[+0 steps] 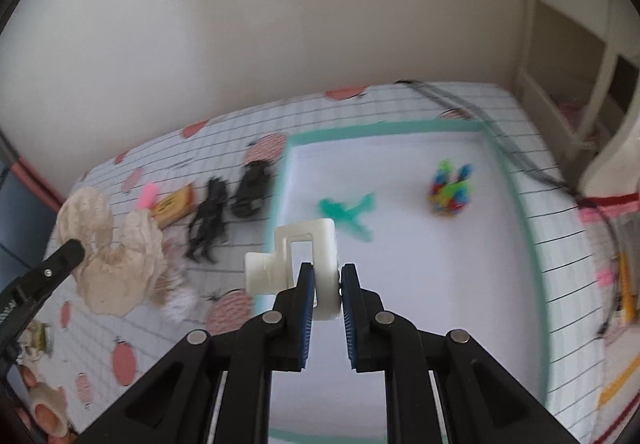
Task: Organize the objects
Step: 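Carry the lace cloth and white clip over the tray with both grippers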
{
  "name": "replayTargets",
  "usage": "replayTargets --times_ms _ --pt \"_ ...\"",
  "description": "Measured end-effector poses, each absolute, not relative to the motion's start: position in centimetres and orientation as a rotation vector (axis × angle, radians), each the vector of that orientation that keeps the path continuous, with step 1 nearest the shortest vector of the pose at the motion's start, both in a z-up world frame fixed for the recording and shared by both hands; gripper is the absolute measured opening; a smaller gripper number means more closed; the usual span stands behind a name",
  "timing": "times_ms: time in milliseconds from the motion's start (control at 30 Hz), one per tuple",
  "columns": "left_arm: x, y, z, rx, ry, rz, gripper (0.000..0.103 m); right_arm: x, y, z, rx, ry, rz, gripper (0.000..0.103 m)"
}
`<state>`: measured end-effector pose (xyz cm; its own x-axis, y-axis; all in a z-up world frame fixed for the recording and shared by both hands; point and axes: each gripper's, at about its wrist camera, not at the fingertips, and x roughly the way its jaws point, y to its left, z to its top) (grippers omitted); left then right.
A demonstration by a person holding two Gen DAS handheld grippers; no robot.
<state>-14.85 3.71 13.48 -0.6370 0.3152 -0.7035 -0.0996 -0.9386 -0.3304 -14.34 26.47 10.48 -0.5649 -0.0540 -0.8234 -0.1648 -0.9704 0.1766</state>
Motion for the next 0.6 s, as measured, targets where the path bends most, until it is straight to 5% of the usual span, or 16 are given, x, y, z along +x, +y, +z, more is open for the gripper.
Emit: replayTargets --times_ms 600 --pt "-15.4 15.9 11.1 -1.257 -0.247 2.385 0.008 -13.6 34.8 9.0 -1.364 0.494 2.531 0.015"
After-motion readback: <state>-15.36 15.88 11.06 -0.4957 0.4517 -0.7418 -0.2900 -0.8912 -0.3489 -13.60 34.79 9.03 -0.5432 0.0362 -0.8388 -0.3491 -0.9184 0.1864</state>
